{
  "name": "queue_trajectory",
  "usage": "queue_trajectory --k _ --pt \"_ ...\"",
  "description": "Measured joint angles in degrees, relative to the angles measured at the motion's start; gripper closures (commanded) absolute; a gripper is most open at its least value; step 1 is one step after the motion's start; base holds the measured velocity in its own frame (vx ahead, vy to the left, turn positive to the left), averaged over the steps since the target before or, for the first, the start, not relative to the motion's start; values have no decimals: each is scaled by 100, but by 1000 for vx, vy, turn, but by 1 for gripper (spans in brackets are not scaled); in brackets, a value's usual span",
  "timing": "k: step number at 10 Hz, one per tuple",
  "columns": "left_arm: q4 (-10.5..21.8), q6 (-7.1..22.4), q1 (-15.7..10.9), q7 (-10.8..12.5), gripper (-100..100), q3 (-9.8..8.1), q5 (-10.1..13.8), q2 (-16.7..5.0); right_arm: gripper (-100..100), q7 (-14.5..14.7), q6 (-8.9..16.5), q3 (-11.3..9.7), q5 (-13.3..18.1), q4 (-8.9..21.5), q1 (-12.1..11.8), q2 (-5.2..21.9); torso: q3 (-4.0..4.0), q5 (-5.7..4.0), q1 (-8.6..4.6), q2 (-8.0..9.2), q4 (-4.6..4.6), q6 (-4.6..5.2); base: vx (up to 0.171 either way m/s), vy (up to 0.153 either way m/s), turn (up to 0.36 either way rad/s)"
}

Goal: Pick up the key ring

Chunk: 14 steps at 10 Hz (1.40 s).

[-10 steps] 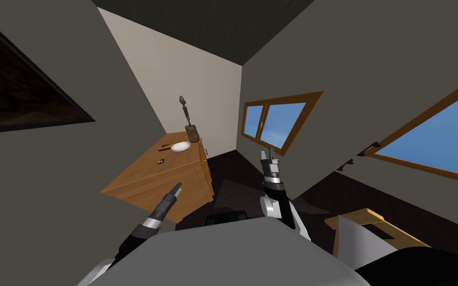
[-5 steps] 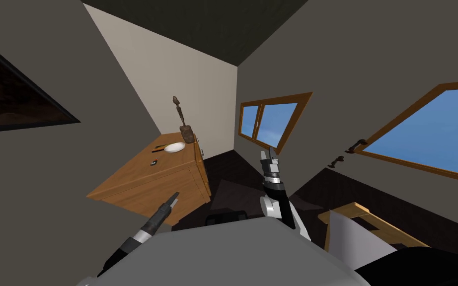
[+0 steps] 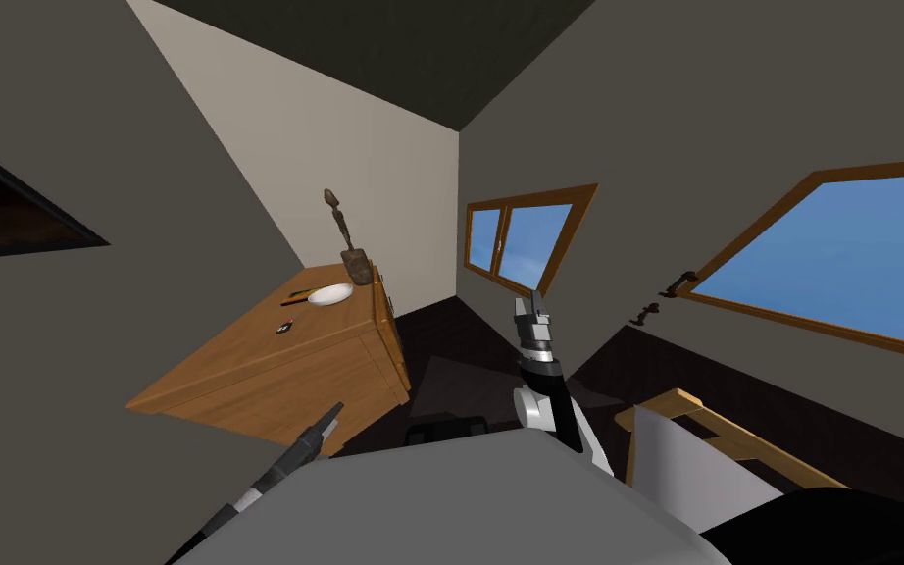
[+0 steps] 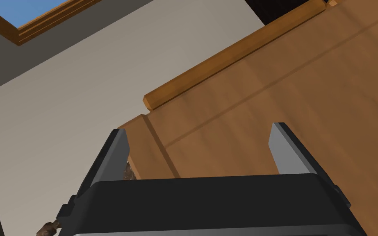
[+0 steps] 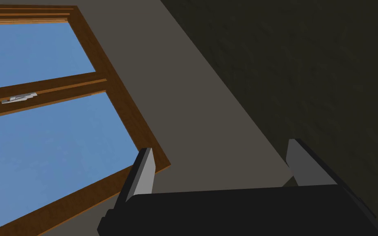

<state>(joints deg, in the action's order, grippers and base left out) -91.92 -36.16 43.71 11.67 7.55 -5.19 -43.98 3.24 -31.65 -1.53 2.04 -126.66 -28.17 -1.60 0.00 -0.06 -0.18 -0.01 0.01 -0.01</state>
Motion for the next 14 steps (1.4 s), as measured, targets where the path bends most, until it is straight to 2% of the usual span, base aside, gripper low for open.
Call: queue_trajectory --k 1,5,6,10,11,13,14 --pt "159 -81 14 25 -100 -4 14 -71 0 0 0 0 0 0 0 0 1 2 9 1 1 1 13 -66 -130" --pt "862 -441 149 337 -100 283 40 -675 0 0 0 0 0 0 0 0 -2 -2 -5 -3 0 1 14 -62 -80" --pt "982 -461 159 361 -100 302 39 -724 0 0 0 0 0 0 0 0 -1 1 6 -2 0 0 30 -47 -148" --pt "1663 -782 344 628 -100 631 55 -1294 0 0 0 0 0 0 0 0 -5 -1 1 -8 -1 1 26 -43 -86" --pt "1788 -801 331 660 -100 656 56 -1346 0 0 0 1 0 0 0 0 -1 2 10 -2 0 0 31 -41 -164" --pt "2079 -997 409 775 -100 830 61 -1602 0 0 0 0 0 0 0 0 -4 1 6 -6 -1 1 16 -28 -48" --pt "2216 -1020 383 795 -100 866 54 -1627 0 0 0 1 0 0 0 0 0 3 12 0 1 0 19 -41 -137"
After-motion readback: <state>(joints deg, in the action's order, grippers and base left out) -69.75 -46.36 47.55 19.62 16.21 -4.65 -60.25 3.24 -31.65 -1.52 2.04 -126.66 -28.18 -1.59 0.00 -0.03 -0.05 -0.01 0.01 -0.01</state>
